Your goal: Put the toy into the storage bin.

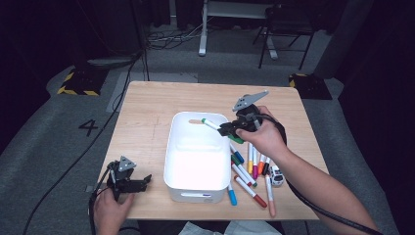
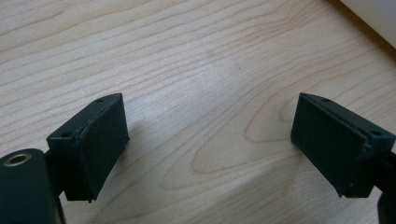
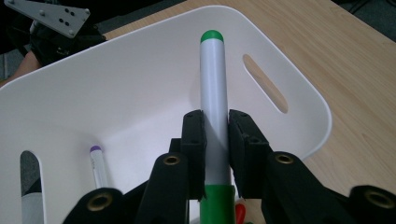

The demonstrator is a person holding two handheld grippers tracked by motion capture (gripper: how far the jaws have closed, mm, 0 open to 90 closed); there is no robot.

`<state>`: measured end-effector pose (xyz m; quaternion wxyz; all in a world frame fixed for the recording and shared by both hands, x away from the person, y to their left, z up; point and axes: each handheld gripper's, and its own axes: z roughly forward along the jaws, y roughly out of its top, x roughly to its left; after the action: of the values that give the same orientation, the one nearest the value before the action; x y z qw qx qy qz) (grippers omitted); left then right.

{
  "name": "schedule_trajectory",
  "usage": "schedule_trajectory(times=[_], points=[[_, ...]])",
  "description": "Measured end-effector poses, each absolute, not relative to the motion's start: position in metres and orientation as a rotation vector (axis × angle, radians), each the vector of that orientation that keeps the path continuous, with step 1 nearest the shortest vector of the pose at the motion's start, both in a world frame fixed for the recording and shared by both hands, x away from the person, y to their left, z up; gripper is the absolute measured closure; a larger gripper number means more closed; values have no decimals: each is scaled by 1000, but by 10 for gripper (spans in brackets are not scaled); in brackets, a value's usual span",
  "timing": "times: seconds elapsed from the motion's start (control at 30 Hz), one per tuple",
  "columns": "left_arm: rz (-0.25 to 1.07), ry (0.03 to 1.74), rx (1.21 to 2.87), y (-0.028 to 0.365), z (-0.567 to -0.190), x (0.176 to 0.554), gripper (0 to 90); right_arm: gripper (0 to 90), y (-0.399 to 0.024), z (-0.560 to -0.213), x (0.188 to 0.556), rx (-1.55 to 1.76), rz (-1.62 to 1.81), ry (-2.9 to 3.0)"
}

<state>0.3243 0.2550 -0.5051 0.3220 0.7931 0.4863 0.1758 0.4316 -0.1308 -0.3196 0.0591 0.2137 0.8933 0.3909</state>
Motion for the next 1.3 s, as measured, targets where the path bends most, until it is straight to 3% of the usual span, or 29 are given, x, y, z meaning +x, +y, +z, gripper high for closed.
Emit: schedule_trajectory(times=[0.57,1.3], points=[[460,1284,2081,255,-505,325,115,770,-93,-334,426,560,1201,2720],[466,1284,2081,255,-505,325,115,771,-88,-362,426,542,1064,2783]])
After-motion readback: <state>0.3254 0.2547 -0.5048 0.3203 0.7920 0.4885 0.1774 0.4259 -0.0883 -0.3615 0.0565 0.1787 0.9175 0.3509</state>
